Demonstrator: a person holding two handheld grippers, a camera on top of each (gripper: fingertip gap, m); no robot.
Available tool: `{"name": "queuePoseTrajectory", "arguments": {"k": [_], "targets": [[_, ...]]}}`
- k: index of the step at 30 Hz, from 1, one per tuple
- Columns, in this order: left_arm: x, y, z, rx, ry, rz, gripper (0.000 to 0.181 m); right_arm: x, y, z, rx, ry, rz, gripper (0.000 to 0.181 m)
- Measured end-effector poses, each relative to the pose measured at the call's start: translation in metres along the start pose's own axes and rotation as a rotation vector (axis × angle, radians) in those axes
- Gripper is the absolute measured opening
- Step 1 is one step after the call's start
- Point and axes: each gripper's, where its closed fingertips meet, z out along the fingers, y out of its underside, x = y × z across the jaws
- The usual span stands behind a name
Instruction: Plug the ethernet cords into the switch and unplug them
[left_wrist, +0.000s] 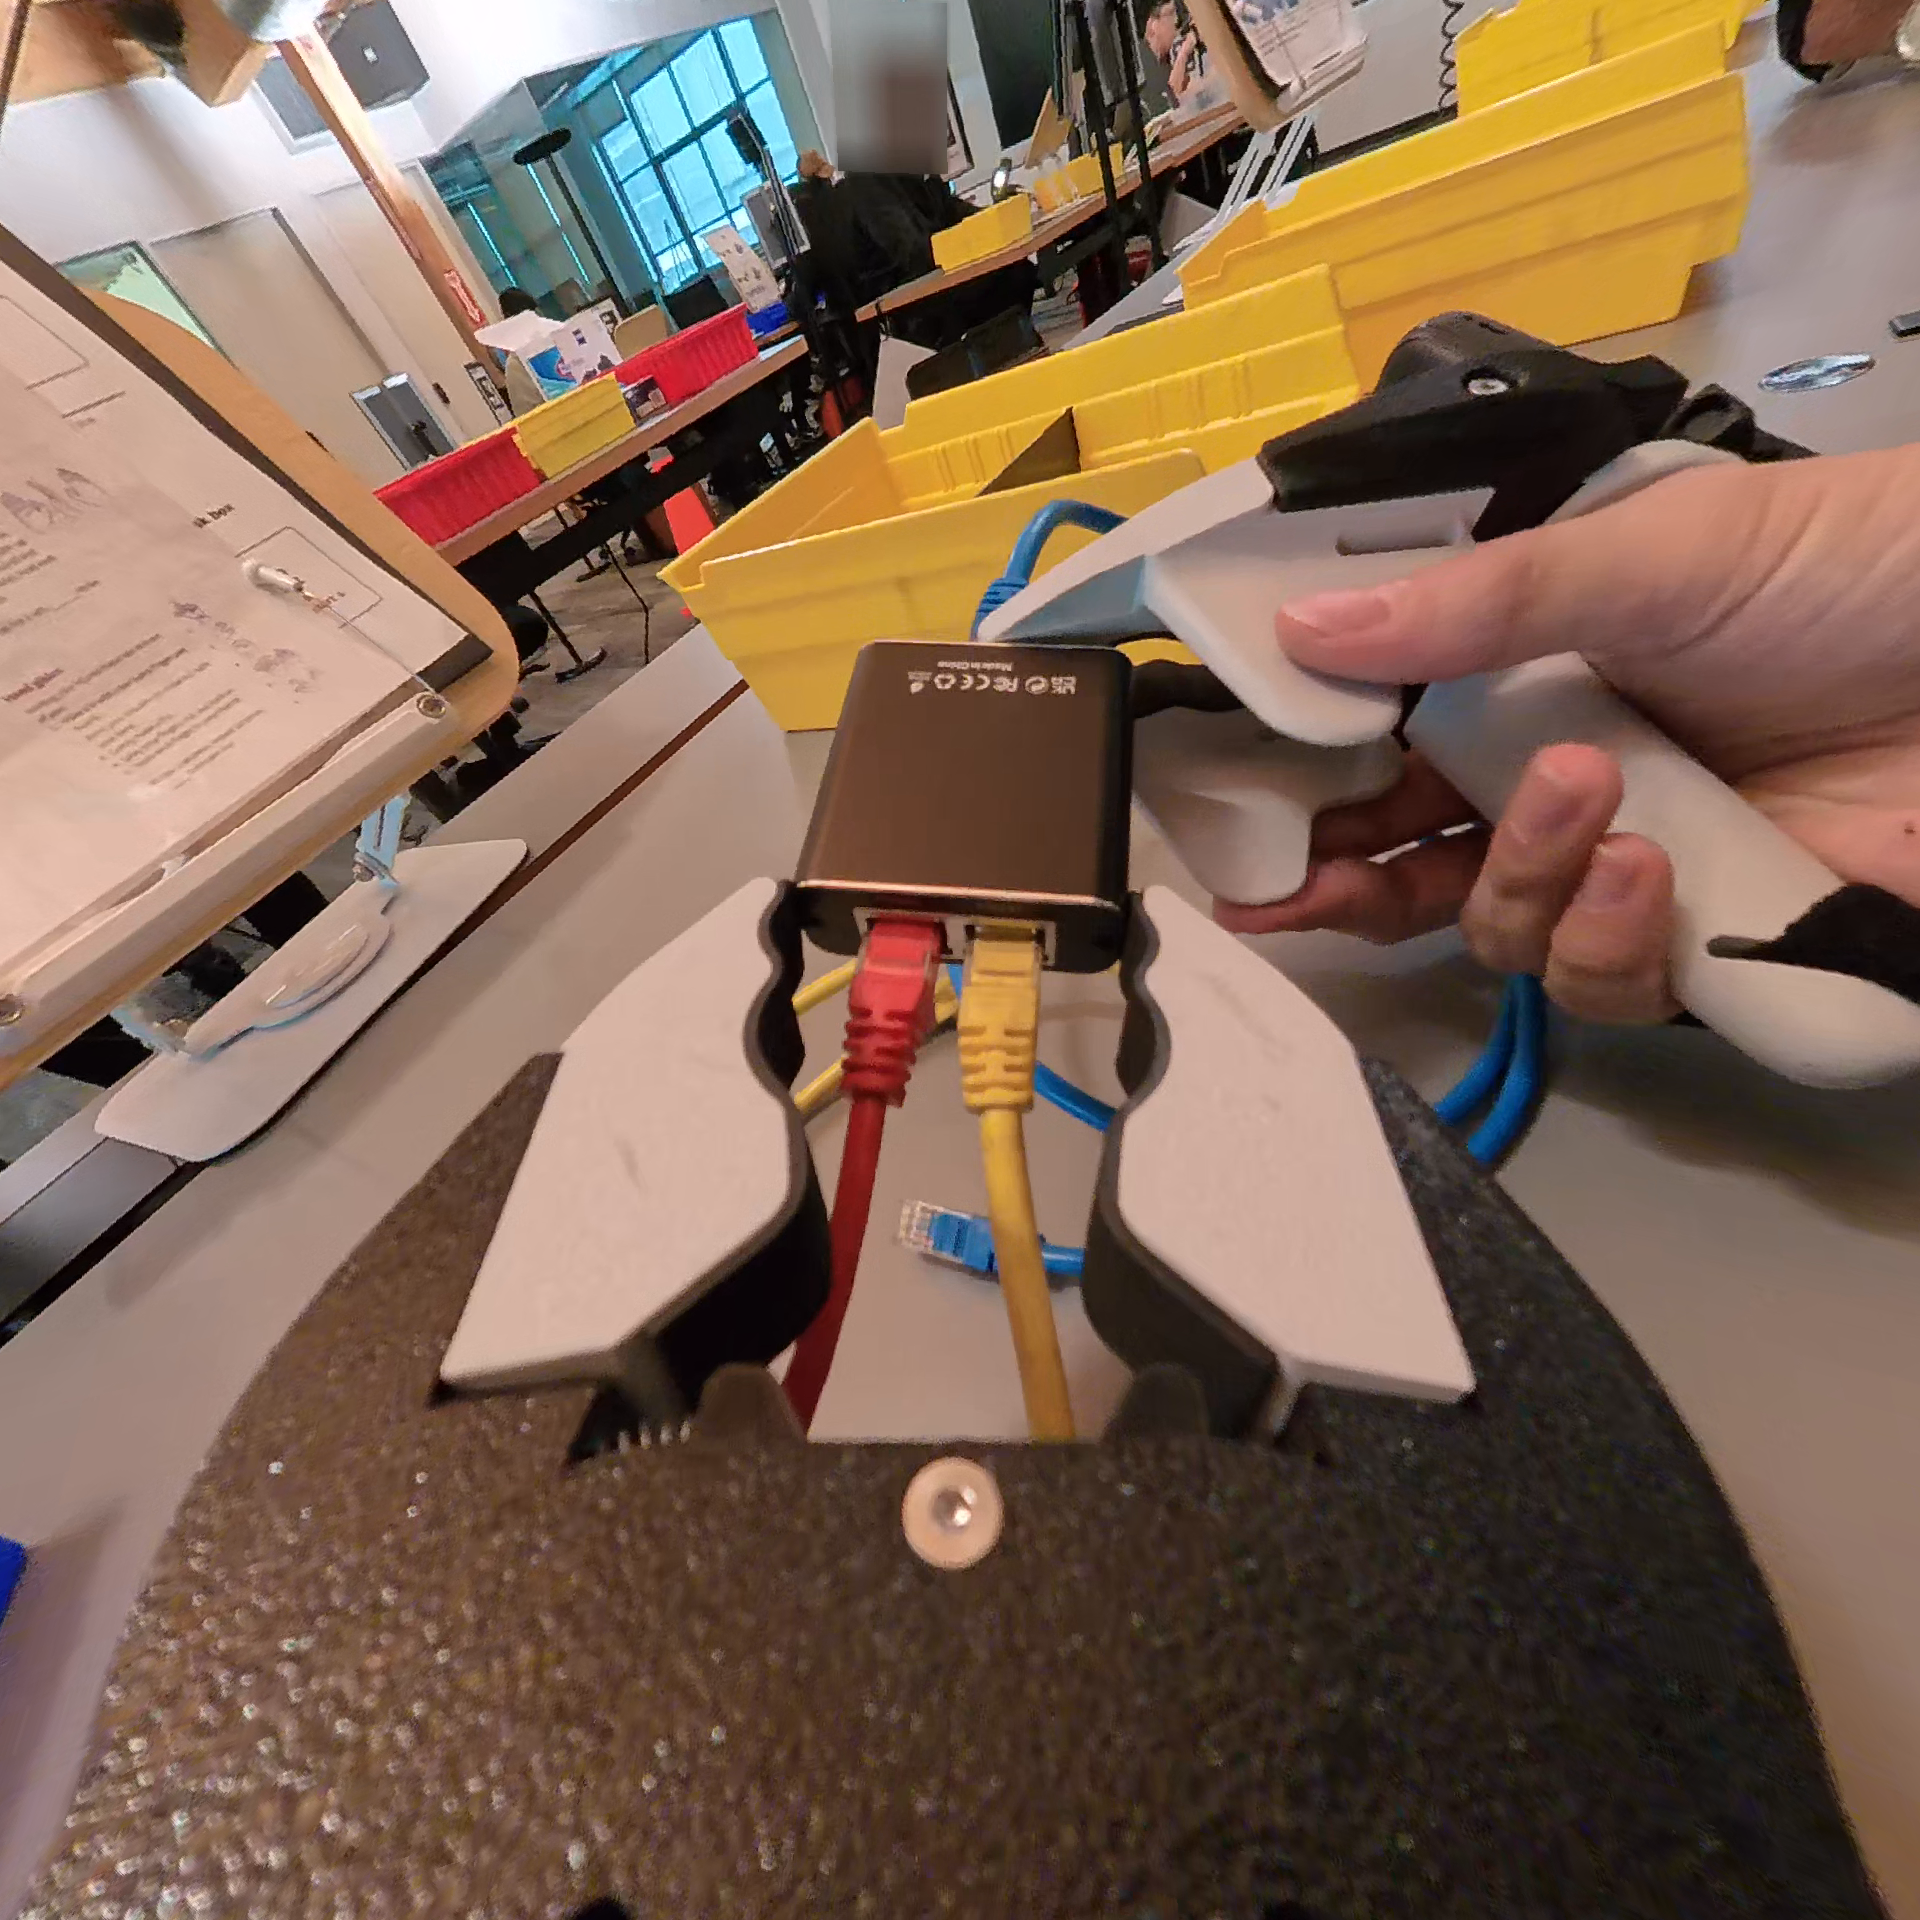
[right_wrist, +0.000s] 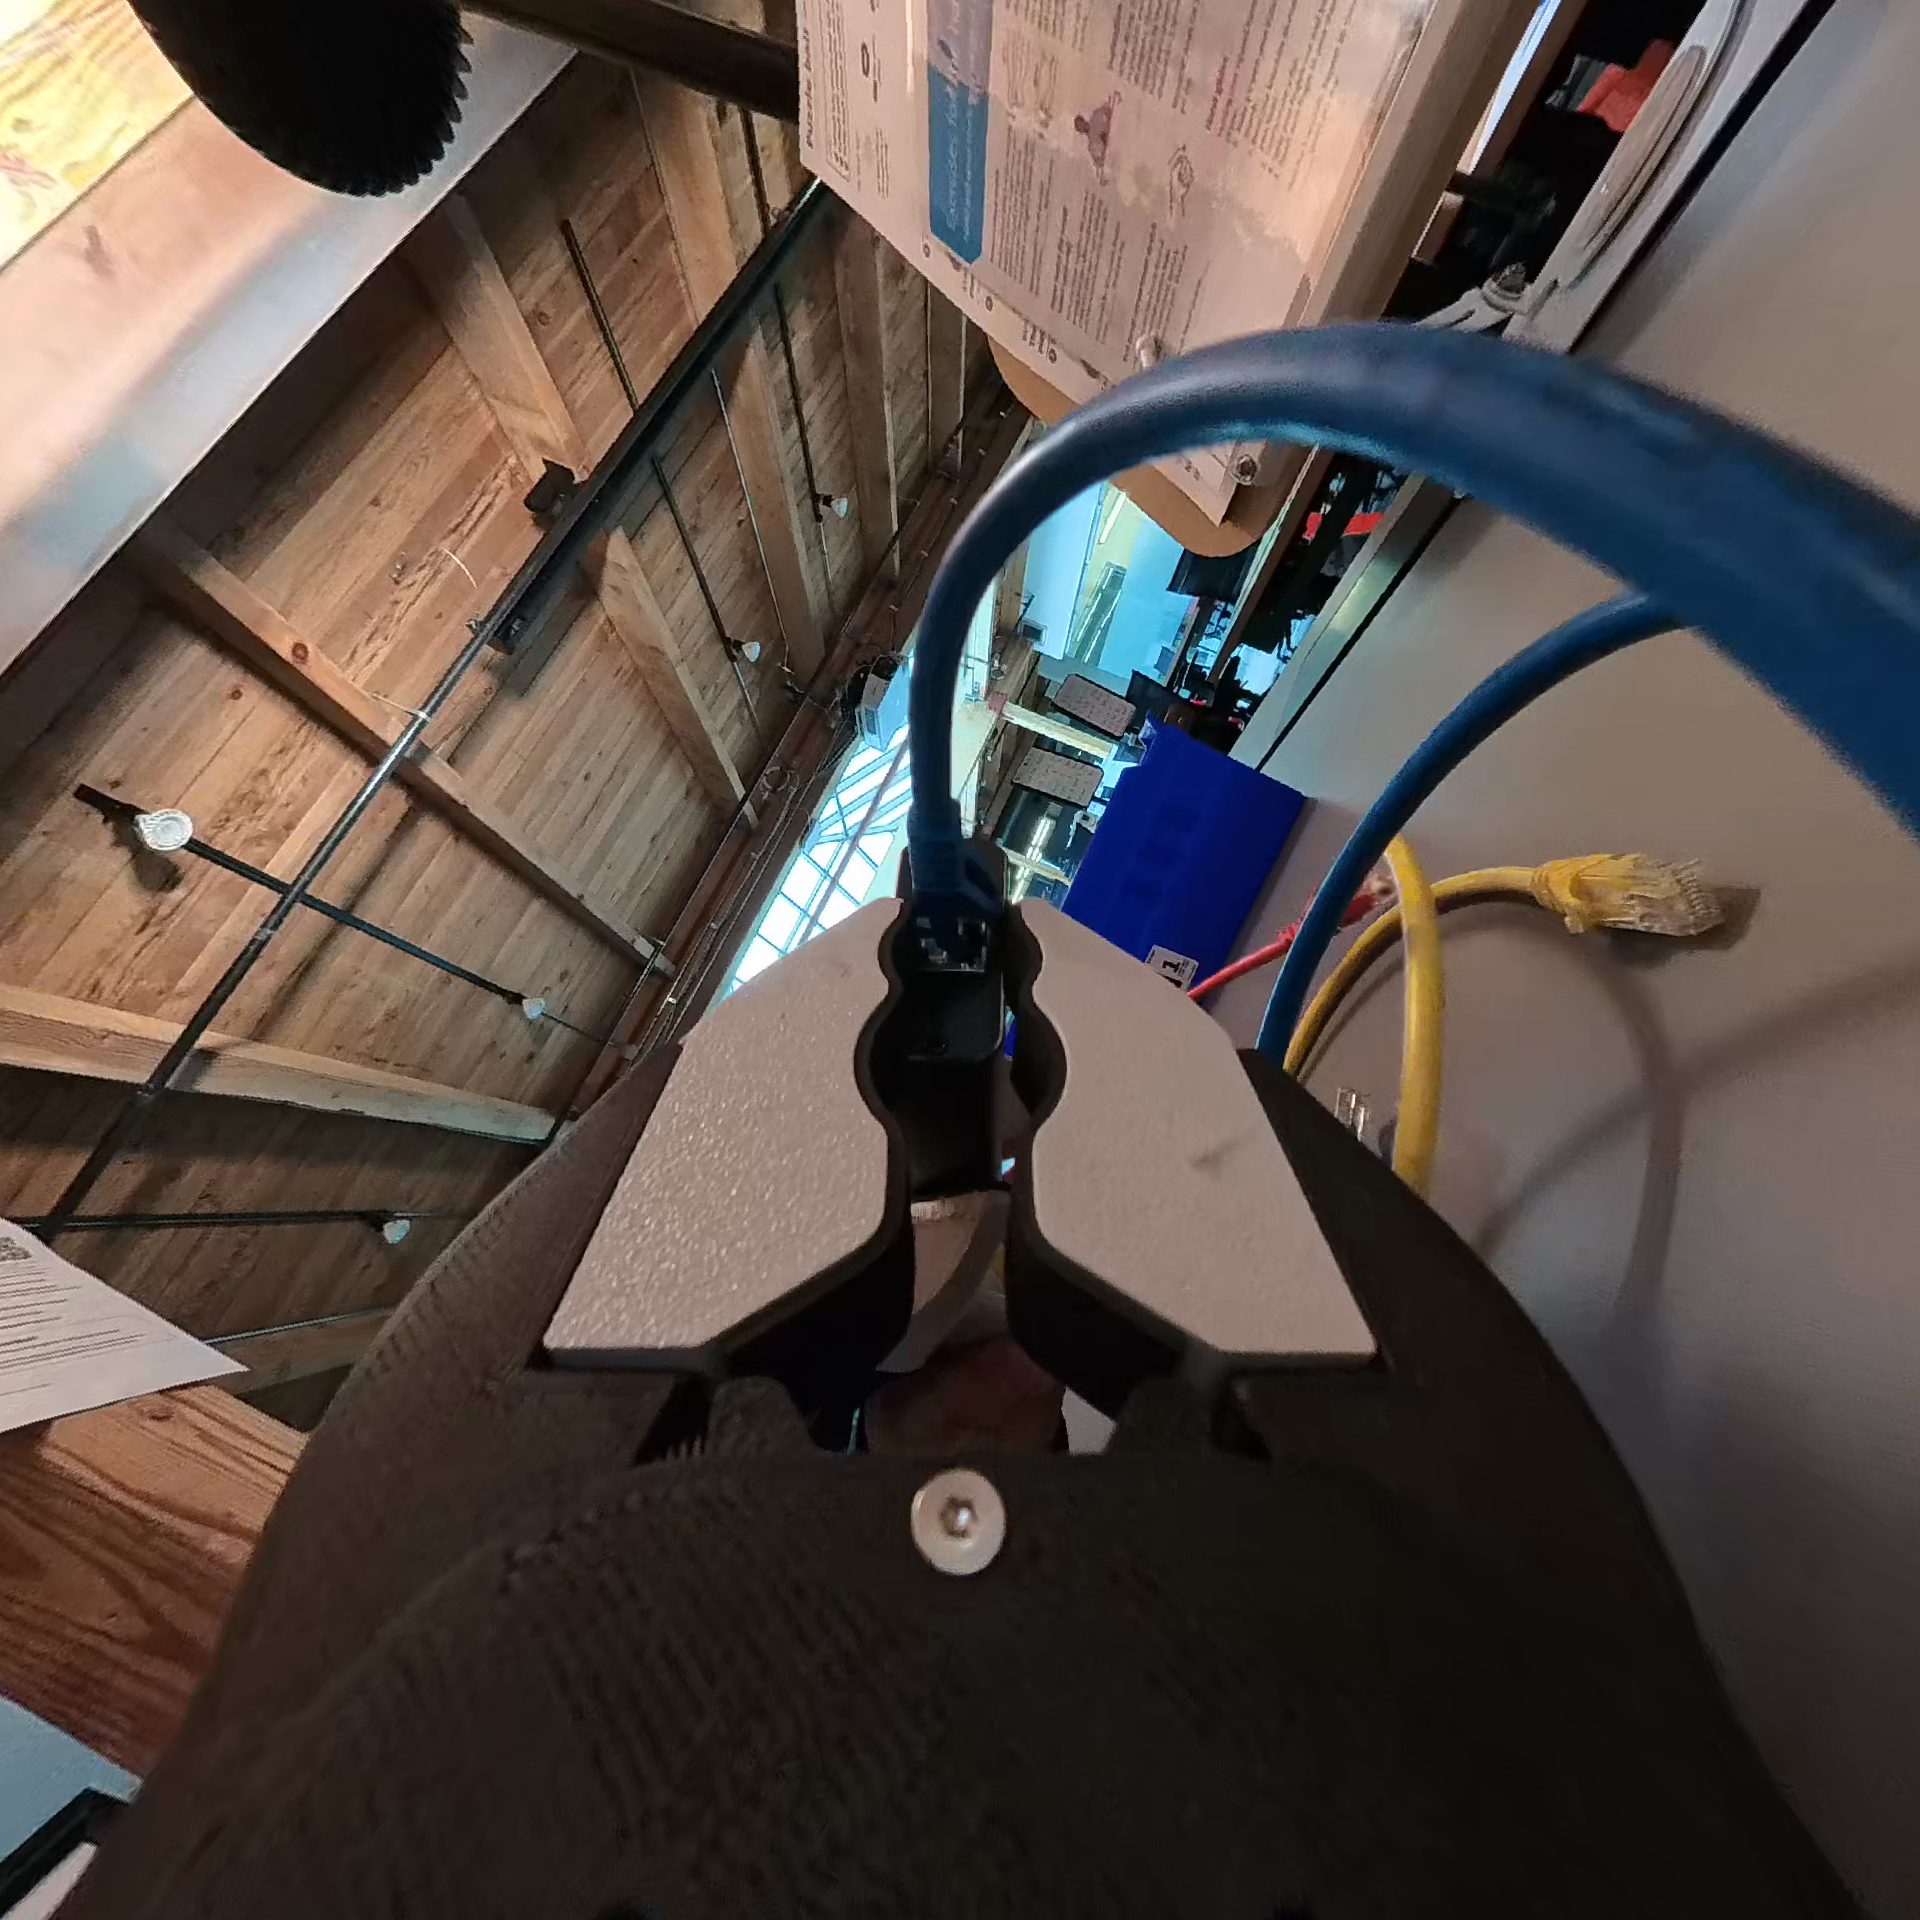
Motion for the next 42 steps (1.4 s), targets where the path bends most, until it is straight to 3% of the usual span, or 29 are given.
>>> {"name": "queuePoseTrajectory", "arguments": {"k": [8,15,34,39,42], "targets": [[0.000,0.000,0.002,-0.011,-0.026,0.012,0.058,0.002,-0.001,-0.001,0.015,-0.016,-0.001,0.019],[-0.001,0.000,0.001,-0.008,-0.030,0.012,0.058,0.001,-0.001,-0.001,0.007,-0.022,0.000,0.013],[-0.006,-0.008,0.000,0.020,-0.151,0.099,0.058,-0.018,0.000,0.003,-0.088,-0.117,-0.363,0.012],[-0.010,-0.010,-0.002,0.015,-0.197,0.166,0.058,-0.022,0.000,0.005,-0.093,-0.131,-0.364,0.012],[-0.008,-0.009,-0.001,0.020,-0.167,0.109,0.058,-0.020,0.000,0.005,-0.099,-0.119,-0.359,0.012]]}}
